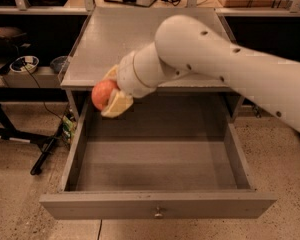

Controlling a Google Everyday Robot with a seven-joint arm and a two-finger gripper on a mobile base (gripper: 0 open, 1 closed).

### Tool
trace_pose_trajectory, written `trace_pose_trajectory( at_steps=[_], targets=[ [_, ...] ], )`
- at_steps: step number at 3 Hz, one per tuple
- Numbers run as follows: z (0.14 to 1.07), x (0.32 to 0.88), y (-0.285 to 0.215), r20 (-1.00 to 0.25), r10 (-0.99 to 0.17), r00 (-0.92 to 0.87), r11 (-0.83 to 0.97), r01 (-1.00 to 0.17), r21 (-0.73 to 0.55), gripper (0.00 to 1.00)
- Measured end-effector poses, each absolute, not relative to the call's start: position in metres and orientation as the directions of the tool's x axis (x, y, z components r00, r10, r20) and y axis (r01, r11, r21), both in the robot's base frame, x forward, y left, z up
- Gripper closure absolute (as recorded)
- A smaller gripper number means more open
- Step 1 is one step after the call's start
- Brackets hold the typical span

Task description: Pick apple from top drawer and place on counter

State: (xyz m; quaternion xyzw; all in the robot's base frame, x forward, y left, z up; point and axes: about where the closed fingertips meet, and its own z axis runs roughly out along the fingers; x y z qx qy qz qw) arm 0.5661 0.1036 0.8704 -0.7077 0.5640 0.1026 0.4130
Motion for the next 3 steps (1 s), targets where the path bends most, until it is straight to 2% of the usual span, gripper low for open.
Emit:
trace_pose_trajectory(
  at_steps=[1,3],
  targets=[
    [0.906,0.584,0.107,-0.582,-0.719,0.38,-0.005,-0.84,-0.542,1.0],
    [0.916,0.632,0.105,-0.562,-0.754,0.34,0.051,-0.822,-0.567,1.0]
  ],
)
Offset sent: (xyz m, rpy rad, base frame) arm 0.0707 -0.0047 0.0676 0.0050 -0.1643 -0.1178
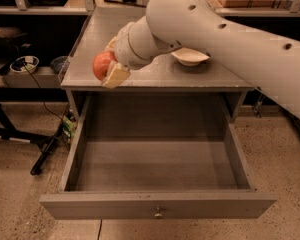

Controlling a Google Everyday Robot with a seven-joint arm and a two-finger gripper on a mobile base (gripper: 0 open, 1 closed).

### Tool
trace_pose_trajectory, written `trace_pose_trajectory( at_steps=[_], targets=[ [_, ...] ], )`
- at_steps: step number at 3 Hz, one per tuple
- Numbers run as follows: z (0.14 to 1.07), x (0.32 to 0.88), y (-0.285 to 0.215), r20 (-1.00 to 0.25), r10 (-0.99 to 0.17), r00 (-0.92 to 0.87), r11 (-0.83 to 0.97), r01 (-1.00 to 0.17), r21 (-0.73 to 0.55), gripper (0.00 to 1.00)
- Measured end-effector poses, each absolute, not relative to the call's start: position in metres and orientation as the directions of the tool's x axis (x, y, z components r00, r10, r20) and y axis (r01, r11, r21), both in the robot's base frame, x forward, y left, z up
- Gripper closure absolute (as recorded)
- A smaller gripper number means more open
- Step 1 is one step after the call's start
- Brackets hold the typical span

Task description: Pick apple from top drawer and place on counter

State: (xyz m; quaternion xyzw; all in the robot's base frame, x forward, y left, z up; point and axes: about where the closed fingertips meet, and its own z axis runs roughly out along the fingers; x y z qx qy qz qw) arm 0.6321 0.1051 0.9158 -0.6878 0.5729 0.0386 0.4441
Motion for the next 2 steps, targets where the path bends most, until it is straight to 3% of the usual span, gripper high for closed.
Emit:
trace_pose_trajectory(
  at_steps=[2],
  targets=[
    [0.902,0.664,0.113,-0.553,-0.776,0.305,0.055,-0.84,-0.54,1.0]
  ],
)
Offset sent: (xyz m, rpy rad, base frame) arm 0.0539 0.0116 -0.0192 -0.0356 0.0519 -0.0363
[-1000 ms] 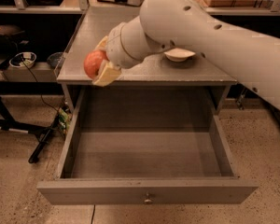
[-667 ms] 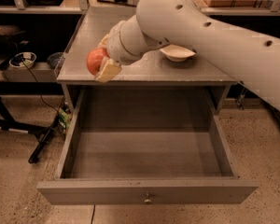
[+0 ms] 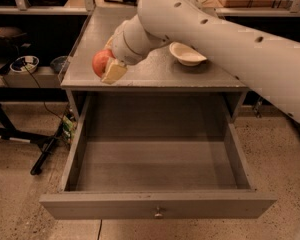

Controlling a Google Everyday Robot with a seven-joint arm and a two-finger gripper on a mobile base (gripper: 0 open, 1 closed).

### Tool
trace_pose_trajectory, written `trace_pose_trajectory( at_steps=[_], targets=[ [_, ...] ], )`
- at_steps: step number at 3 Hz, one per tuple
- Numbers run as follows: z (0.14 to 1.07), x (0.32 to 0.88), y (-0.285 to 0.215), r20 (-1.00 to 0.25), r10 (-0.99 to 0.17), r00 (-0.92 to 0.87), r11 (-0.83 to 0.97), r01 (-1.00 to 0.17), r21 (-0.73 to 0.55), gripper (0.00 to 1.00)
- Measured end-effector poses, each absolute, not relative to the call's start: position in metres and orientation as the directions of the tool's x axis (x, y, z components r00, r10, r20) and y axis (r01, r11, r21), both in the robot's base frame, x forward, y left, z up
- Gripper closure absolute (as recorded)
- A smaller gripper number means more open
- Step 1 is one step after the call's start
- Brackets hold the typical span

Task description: Pick apple from top drawer and place on counter

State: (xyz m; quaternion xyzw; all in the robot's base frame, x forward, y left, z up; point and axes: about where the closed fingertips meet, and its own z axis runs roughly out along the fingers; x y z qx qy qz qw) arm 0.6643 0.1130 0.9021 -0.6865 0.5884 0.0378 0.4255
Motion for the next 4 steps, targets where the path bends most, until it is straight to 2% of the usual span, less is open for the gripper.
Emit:
trace_pose_trajectory(
  at_steps=[1,4],
  targets=[
    [0.902,0.698,0.125,-0.531,-0.793,0.298,0.039,-0.845,-0.533,1.0],
    [0.88,0.71,0.124,-0.563,-0.793,0.233,0.123,-0.844,-0.522,1.0]
  ],
)
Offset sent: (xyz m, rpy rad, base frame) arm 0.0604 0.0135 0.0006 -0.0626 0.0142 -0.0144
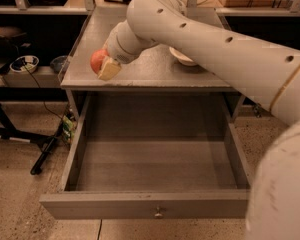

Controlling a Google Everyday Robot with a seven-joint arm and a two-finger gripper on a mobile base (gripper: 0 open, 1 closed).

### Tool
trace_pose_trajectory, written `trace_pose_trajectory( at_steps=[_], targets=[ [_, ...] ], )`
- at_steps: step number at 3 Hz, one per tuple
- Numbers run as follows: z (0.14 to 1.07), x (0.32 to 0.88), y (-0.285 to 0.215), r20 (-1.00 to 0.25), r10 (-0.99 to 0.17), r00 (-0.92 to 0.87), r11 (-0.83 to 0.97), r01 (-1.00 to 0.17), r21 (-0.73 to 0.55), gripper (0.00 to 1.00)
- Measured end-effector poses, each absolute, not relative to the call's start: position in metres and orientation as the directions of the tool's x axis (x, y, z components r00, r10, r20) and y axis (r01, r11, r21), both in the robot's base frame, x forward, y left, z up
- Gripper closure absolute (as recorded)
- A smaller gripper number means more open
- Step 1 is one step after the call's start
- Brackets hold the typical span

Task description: Pick apple from top drawer and place on counter

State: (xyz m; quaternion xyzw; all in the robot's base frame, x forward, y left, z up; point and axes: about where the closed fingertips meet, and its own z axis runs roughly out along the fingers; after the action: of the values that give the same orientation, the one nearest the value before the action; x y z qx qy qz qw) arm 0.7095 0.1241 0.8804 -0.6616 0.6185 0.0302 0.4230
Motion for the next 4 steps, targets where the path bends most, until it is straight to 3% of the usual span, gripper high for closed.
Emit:
trace_pose_trajectory(
  at_steps=[3,4],
  targets=[
    [0.856,0.774,0.135,-0.573,-0.795,0.199,0.156,-0.846,-0.509,1.0],
    [0.856,0.774,0.135,-0.573,-0.795,0.199,0.155,-0.846,-0.51,0.83]
  ],
)
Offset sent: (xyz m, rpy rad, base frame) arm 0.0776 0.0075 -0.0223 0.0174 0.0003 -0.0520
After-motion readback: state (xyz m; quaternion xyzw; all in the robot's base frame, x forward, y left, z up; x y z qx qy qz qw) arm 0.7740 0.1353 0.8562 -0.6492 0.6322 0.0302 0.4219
